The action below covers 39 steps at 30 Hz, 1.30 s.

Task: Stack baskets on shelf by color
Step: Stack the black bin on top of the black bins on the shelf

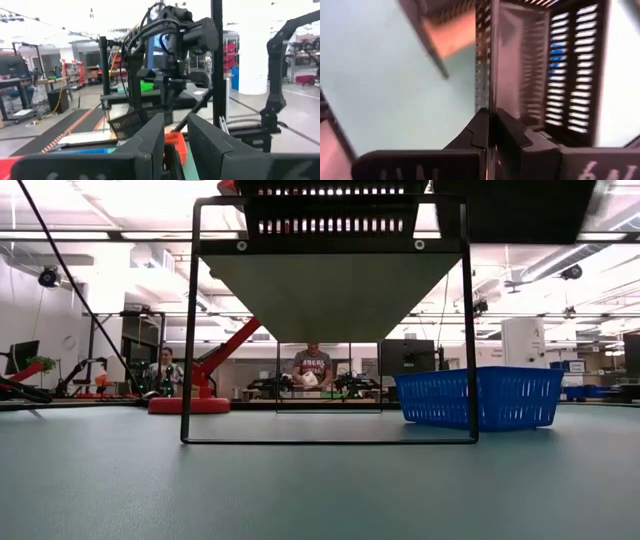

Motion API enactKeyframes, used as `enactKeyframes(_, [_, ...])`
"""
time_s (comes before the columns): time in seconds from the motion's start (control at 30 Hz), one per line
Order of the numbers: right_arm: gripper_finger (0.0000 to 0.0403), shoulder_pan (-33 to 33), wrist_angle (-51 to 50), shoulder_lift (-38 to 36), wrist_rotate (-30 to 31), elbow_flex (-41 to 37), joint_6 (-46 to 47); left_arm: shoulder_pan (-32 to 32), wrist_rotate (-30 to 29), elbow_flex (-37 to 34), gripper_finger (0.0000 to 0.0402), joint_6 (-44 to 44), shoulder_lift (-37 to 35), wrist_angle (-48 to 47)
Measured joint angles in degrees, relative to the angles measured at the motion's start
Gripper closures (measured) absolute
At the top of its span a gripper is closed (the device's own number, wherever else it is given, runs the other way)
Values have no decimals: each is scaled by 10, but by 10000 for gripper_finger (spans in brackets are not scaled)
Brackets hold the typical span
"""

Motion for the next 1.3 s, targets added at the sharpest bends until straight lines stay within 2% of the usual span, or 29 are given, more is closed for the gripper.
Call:
enactKeyframes(0.17, [390,-13,1,-40,106,0,-69,0,0,0,332,3,0,1])
enactKeyframes(0.23, [390,-18,0,-47,125,10,-111,0,0,0,332,3,0,3])
enactKeyframes(0.47, [390,-30,37,-19,128,103,-230,0,0,0,332,3,0,2])
enactKeyframes(0.7, [390,-31,51,67,125,230,-367,0,0,-1,332,2,0,1])
enactKeyframes(0.87, [390,-35,49,134,122,291,-435,0,-1,-2,332,3,0,1])
enactKeyframes(1.07, [390,-38,48,188,100,336,-494,0,-1,-2,332,3,0,1])
enactKeyframes(1.3, [390,-72,44,222,97,336,-496,0,-1,-2,332,2,0,1])
